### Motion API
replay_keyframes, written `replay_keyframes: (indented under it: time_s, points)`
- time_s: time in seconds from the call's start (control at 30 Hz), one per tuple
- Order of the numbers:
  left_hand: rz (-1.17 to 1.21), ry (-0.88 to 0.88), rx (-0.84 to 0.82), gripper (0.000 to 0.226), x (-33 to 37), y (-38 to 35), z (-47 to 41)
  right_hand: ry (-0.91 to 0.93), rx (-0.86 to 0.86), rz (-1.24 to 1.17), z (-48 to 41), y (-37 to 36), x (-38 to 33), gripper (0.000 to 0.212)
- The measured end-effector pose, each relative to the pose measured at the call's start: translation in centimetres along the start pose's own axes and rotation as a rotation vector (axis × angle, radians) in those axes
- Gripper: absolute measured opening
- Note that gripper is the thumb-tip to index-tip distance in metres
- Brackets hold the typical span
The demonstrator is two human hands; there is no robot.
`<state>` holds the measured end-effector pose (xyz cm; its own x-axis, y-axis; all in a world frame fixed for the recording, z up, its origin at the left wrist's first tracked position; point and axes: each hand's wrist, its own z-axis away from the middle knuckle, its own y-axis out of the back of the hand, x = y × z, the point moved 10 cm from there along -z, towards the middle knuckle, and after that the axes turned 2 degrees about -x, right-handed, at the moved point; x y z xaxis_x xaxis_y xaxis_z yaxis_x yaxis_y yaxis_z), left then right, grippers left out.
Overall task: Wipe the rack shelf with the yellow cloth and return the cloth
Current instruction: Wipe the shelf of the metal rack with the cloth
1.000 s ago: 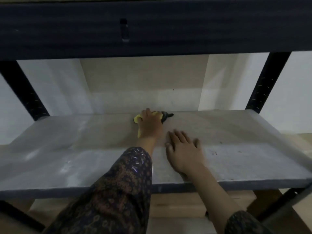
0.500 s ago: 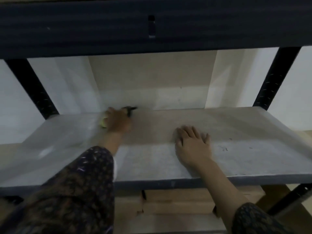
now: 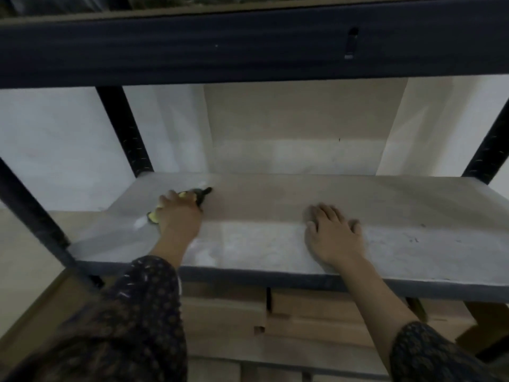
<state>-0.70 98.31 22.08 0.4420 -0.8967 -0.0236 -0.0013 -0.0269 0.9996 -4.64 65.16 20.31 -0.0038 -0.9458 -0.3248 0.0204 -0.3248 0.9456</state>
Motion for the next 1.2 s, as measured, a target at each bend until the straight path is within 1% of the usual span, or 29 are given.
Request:
replay_keyframes:
  time_s: [0.07, 0.1, 0.13, 0.2, 0.27, 0.33, 0.4, 0.5, 0.63, 0.73, 0.8, 0.83, 0.93, 1.0, 1.03, 1.1, 1.2]
  points:
    - [0.058, 0.075, 0.006, 0.041, -3.9, 0.4, -0.3, -0.029, 0.016, -0.003, 0.3, 0.2, 0.1, 0.054]
    - [0.107, 0.081, 0.026, 0.041, -4.8, 0.9, 0.0, -0.038, 0.036, -0.002, 0.5, 0.4, 0.0, 0.055]
    - [0.159, 0.046, 0.072, 0.042, -4.7, 1.5, 0.5, -0.035, 0.058, -0.001, 0.8, 0.6, -0.6, 0.055]
    - [0.197, -0.143, 0.182, 0.045, -1.2, 3.3, 2.9, 0.022, 0.070, -0.013, 1.5, 0.4, -3.1, 0.055]
    - [0.156, -0.324, 0.220, 0.043, 4.4, 4.0, 6.7, 0.079, 0.046, -0.020, 2.0, -0.6, -6.2, 0.055]
    - [0.157, -0.393, 0.178, 0.039, 8.2, 3.1, 9.9, 0.083, 0.033, -0.004, 2.3, -2.0, -7.7, 0.055]
    - [0.101, -0.411, 0.111, 0.038, 9.1, 1.7, 11.6, 0.058, 0.038, 0.029, 2.5, -3.0, -7.8, 0.054]
    - [0.037, -0.375, 0.108, 0.041, 5.1, 0.8, 10.3, 0.040, 0.031, 0.055, 2.5, -3.1, -7.3, 0.053]
    - [0.001, -0.156, 0.118, 0.043, -4.6, 0.2, 6.5, 0.043, 0.025, 0.063, 2.9, -3.1, -7.7, 0.053]
    - [0.008, -0.080, 0.115, 0.043, -9.2, 0.7, 5.6, 0.047, 0.008, 0.058, 2.7, -3.0, -7.7, 0.053]
    - [0.090, -0.068, 0.128, 0.043, -8.9, 1.7, 6.7, 0.043, -0.002, 0.023, 2.3, -2.5, -7.4, 0.052]
    - [0.135, -0.097, 0.134, 0.042, -7.3, 2.1, 7.9, 0.037, 0.007, 0.010, 2.3, -2.2, -7.1, 0.051]
    - [0.200, -0.307, 0.157, 0.039, 0.8, 2.5, 13.0, 0.039, 0.024, 0.049, 2.5, -2.3, -6.5, 0.051]
    - [0.181, -0.431, 0.187, 0.046, 4.9, 1.9, 15.7, 0.045, 0.046, 0.086, 2.8, -2.5, -6.3, 0.051]
    - [0.168, -0.450, 0.194, 0.049, 5.5, 1.6, 16.1, 0.042, 0.055, 0.090, 2.8, -2.5, -6.3, 0.052]
    - [0.139, -0.412, 0.208, 0.048, 4.1, 1.3, 15.5, 0.043, 0.045, 0.084, 2.8, -2.5, -6.2, 0.052]
    - [0.032, -0.257, 0.205, 0.041, -1.5, 0.9, 13.3, 0.055, 0.034, 0.086, 2.9, -2.6, -6.1, 0.053]
